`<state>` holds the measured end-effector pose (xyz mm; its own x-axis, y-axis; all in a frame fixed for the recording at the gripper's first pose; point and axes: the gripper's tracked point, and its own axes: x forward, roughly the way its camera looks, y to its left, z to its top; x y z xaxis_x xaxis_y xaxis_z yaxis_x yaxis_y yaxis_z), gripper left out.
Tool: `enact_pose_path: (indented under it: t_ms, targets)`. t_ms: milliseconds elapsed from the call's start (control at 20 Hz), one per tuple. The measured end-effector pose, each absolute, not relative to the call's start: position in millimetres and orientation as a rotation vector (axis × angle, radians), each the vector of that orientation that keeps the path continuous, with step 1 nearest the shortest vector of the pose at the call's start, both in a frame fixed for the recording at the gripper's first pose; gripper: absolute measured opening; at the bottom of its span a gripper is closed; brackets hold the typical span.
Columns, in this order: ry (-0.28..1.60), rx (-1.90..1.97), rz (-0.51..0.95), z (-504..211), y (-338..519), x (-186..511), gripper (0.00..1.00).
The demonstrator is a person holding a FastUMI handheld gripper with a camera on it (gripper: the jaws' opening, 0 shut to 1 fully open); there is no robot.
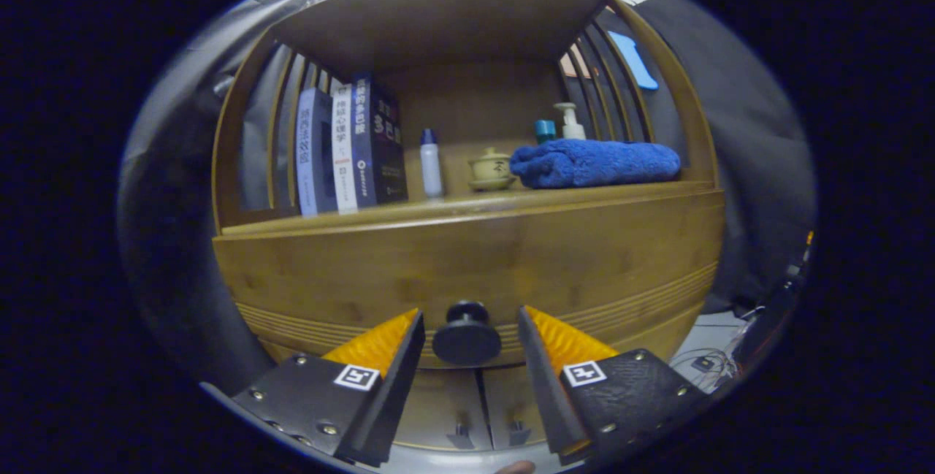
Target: Pull open the drawer, take out the items inside it, and place them on the countertop above the cabinet.
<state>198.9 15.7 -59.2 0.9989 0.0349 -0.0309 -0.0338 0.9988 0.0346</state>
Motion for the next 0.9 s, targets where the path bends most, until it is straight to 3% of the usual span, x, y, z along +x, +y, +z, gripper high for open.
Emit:
enact_pose_path:
  t_ms: [400,550,600,900]
  targets:
    - [0.089,-0.050,0.030,-60,15,198,0.42]
    - [0.120,-0.079,0.024,-59,15,195,0.39]
    - [0.118,-0.053,0.023,-56,16,194,0.33]
    - [0.134,-0.056,0.040,-60,13,159,0.33]
